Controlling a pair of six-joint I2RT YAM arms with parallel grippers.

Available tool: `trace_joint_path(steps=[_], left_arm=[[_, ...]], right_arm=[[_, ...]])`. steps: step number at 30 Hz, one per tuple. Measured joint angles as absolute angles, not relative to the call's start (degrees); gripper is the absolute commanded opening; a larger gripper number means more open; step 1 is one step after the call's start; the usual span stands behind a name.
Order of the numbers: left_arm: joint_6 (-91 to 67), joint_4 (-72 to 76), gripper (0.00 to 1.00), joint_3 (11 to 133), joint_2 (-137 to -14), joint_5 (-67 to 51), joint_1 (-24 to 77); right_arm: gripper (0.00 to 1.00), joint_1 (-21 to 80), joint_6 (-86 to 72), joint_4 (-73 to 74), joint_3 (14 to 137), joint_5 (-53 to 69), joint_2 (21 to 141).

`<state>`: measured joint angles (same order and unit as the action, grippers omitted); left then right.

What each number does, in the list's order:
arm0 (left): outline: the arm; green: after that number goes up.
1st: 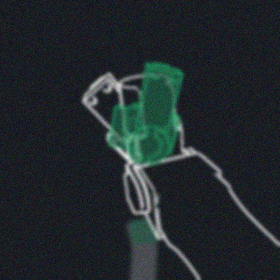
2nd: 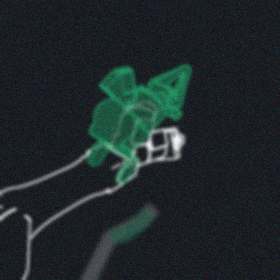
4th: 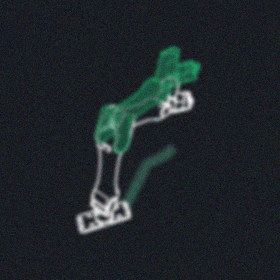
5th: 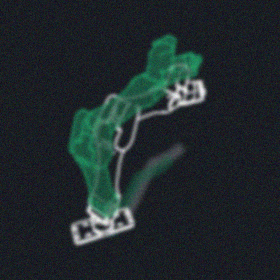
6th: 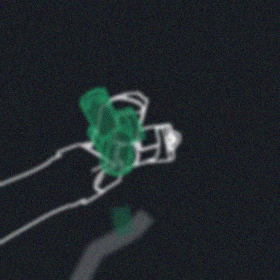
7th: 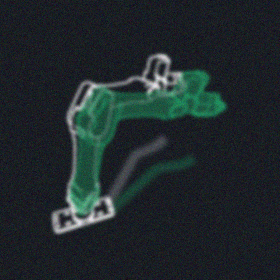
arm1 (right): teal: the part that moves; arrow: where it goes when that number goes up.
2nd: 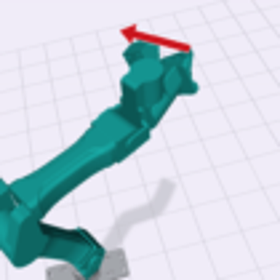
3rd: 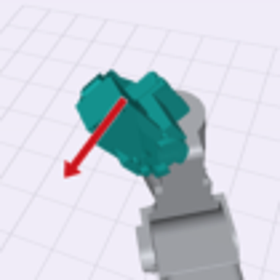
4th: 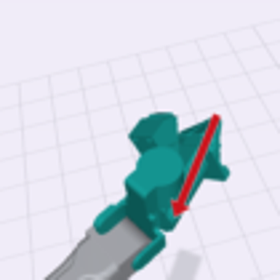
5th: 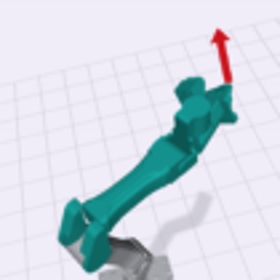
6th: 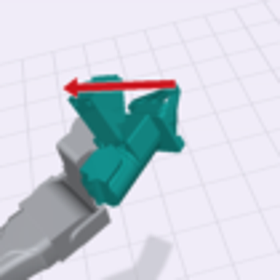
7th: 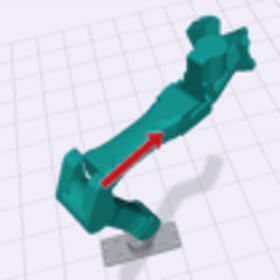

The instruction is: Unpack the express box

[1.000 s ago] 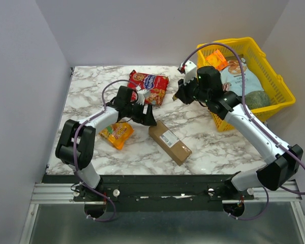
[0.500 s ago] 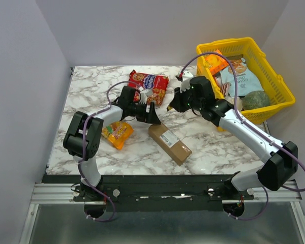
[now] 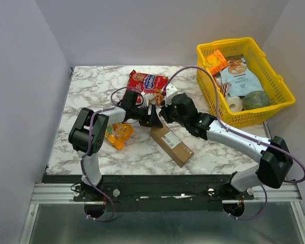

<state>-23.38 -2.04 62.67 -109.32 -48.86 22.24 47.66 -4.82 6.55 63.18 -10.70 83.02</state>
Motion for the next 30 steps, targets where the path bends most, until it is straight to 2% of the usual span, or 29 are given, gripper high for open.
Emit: trace_joint_path(steps=[9, 30], left_arm=[[-26.37, 2.02, 0.77, 60.38, -109.51, -50.48, 22.44], [-31.16, 11.38, 0.76, 55.59, -109.56, -52.21, 21.61]], right_arm=[[0.0, 47.7, -2.85, 3.46, 62.41, -15.55, 83.26], [0.01, 47.83, -7.35, 4.67, 59.51, -12.71, 85.71]])
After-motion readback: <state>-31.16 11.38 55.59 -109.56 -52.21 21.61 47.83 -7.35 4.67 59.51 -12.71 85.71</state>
